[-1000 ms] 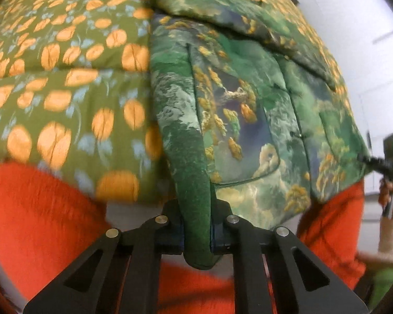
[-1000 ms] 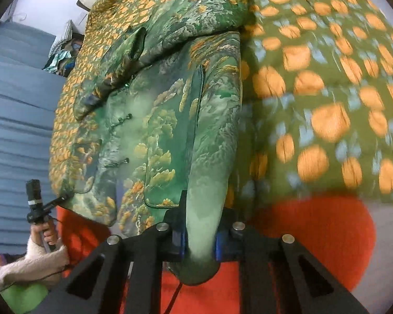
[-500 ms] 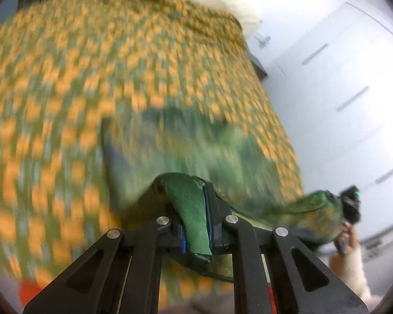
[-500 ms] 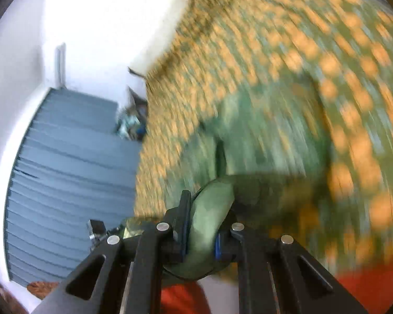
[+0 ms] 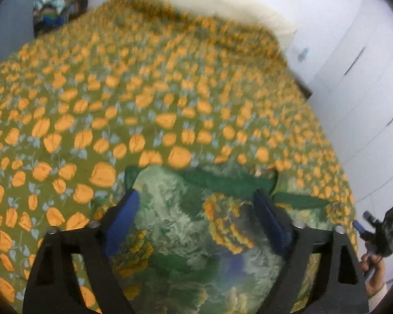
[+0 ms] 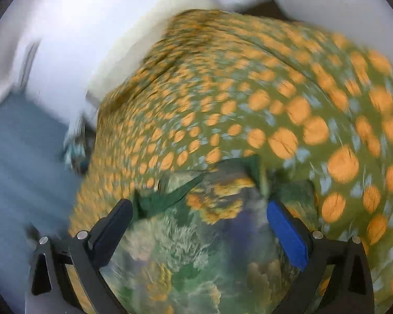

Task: Fold large clothes
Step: 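Fold the hem up over the jacket body with both tools and release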

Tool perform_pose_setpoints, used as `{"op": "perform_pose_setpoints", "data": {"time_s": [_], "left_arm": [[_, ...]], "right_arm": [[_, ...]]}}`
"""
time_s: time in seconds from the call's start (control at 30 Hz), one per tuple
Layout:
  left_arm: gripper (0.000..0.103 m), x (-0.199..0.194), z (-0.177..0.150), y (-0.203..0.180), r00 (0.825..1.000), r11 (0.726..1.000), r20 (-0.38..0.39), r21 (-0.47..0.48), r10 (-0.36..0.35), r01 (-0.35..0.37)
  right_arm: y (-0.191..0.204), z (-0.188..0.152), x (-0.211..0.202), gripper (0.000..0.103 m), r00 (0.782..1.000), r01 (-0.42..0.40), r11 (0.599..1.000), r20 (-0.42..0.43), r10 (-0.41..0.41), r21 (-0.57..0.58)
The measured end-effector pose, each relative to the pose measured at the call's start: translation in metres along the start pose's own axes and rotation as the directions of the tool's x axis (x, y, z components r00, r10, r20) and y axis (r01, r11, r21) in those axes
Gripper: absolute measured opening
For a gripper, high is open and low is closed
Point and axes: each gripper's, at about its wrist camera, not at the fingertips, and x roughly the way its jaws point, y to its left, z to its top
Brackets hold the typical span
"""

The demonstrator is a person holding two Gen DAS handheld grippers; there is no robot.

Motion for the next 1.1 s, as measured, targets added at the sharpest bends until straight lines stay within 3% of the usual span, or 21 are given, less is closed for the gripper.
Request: {"op": "perform_pose_setpoints", "data": {"time_s": [0.1,0.2,0.27,0.33,0.37,0.43,0.47,0.53,0.6,0.87,1.0,1.1], "left_arm": [[0.099,0.006,-0.017,-0.027,0.999,0.991,0.018,0.121,-0.051,0.049],[0.099,0.044,-0.043,-0.047,1.0,0.971,-0.021,0.24,-0.003,0.008],[0.099,0.071,-0.054,-0.045,0.998,0.958,-0.015,0.282,0.062,-0.056],[0.099,0.108,-0.063,-0.02,0.978,0.937,-0.007,0.286,0.209,-0.198],[0.099,0.116,-0.065,-0.008,0.971,0.937,-0.01,0.266,0.238,-0.227],[0.098,0.126,-0.069,0.023,0.978,0.965,-0.016,0.166,0.208,-0.203],[0.098,0.126,-0.071,0.03,0.983,0.974,-0.003,0.137,0.181,-0.179],[0.098,0.13,-0.076,0.027,0.981,0.967,0.026,0.167,0.192,-0.193],[0.099,0.135,-0.078,0.025,0.98,0.963,0.035,0.187,0.193,-0.197],[0.098,0.135,-0.081,0.046,0.997,0.991,0.046,0.112,0.064,-0.069],[0.098,0.134,-0.08,0.043,0.997,0.992,0.035,0.112,0.062,-0.066],[0.098,0.122,-0.071,0.032,0.995,0.988,-0.024,0.123,0.098,-0.095]], "right_arm": [[0.038,-0.012,0.007,0.101,1.0,-0.005,0.981,-0.001,0.005,-0.194],[0.06,-0.035,0.029,0.101,0.999,-0.023,0.95,-0.033,0.013,-0.313],[0.066,-0.047,0.054,0.101,0.999,0.01,0.927,-0.043,-0.028,-0.374],[0.058,-0.058,0.08,0.101,0.992,0.103,0.895,-0.019,-0.123,-0.434],[0.047,-0.063,0.094,0.101,0.983,0.162,0.878,-0.007,-0.185,-0.451],[0.018,-0.065,0.11,0.101,0.967,0.226,0.873,-0.005,-0.253,-0.432],[0.002,-0.064,0.112,0.101,0.97,0.223,0.895,-0.005,-0.244,-0.385],[-0.021,-0.059,0.114,0.101,0.98,0.192,0.939,0.01,-0.198,-0.285],[-0.029,-0.058,0.119,0.102,0.984,0.173,0.947,0.008,-0.177,-0.27],[-0.041,-0.062,0.122,0.103,0.993,0.115,0.961,0.039,-0.109,-0.253],[-0.04,-0.065,0.123,0.103,0.993,0.12,0.959,0.053,-0.11,-0.257],[-0.038,-0.064,0.122,0.103,0.992,0.128,0.957,0.055,-0.117,-0.261]]}}
